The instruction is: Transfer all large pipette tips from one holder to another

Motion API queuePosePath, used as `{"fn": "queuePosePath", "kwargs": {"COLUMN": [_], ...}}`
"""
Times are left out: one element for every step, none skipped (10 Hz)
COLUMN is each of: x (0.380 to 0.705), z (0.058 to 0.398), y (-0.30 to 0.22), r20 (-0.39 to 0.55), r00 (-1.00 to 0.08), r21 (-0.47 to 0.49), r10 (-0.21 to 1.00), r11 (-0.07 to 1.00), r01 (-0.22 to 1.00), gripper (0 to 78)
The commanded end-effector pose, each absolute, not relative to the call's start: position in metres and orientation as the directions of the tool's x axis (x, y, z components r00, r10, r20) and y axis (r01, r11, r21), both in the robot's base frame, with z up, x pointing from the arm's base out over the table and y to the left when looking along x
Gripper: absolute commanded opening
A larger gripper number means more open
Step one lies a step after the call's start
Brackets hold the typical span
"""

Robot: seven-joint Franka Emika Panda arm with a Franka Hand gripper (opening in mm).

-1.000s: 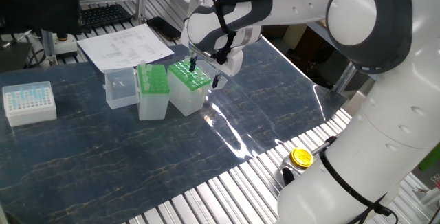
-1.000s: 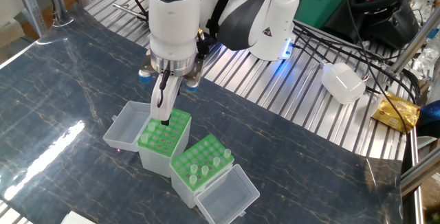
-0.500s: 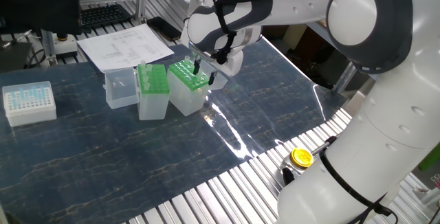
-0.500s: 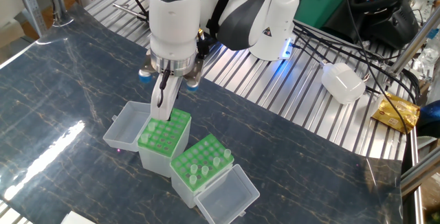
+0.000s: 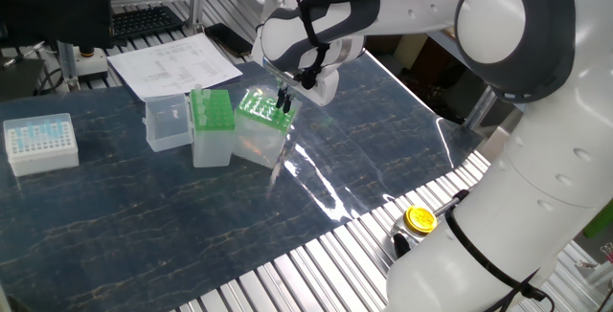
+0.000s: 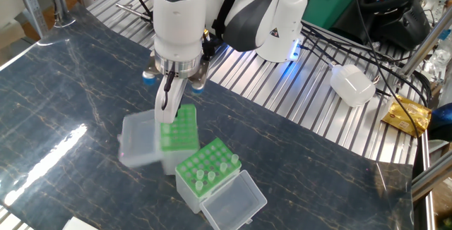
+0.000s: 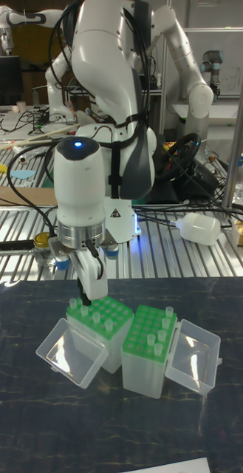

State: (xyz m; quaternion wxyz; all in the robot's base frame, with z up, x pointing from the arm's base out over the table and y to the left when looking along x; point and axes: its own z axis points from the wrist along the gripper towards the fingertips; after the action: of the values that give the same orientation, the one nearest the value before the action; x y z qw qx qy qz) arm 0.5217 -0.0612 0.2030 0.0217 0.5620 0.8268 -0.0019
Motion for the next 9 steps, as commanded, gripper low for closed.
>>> {"fn": "queuePosePath", "kwargs": {"x": [0.522,0.522,0.522,0.522,0.522,0.522,0.521,0.521,0.521], "z": [0.204,0.204,0.204,0.204,0.204,0.204,0.226,0.230,0.233], "y": [-0.062,-0.062,-0.062,-0.062,-0.062,-0.062,-0.051,-0.049,-0.047], "r20": [-0.041,-0.041,-0.041,-0.041,-0.041,-0.041,-0.056,-0.060,-0.060], "r00": [-0.364,-0.364,-0.364,-0.364,-0.364,-0.364,-0.339,-0.337,-0.334], "r21": [0.028,0.028,0.028,0.028,0.028,0.028,0.051,0.056,0.058], "r10": [0.930,0.930,0.930,0.930,0.930,0.930,0.939,0.940,0.941], "r11": [0.366,0.366,0.366,0.366,0.366,0.366,0.341,0.340,0.338], "r01": [0.930,0.930,0.930,0.930,0.930,0.930,0.939,0.939,0.939], "gripper": [1.1,1.1,1.1,1.1,1.1,1.1,1.1,1.1,1.1]}}
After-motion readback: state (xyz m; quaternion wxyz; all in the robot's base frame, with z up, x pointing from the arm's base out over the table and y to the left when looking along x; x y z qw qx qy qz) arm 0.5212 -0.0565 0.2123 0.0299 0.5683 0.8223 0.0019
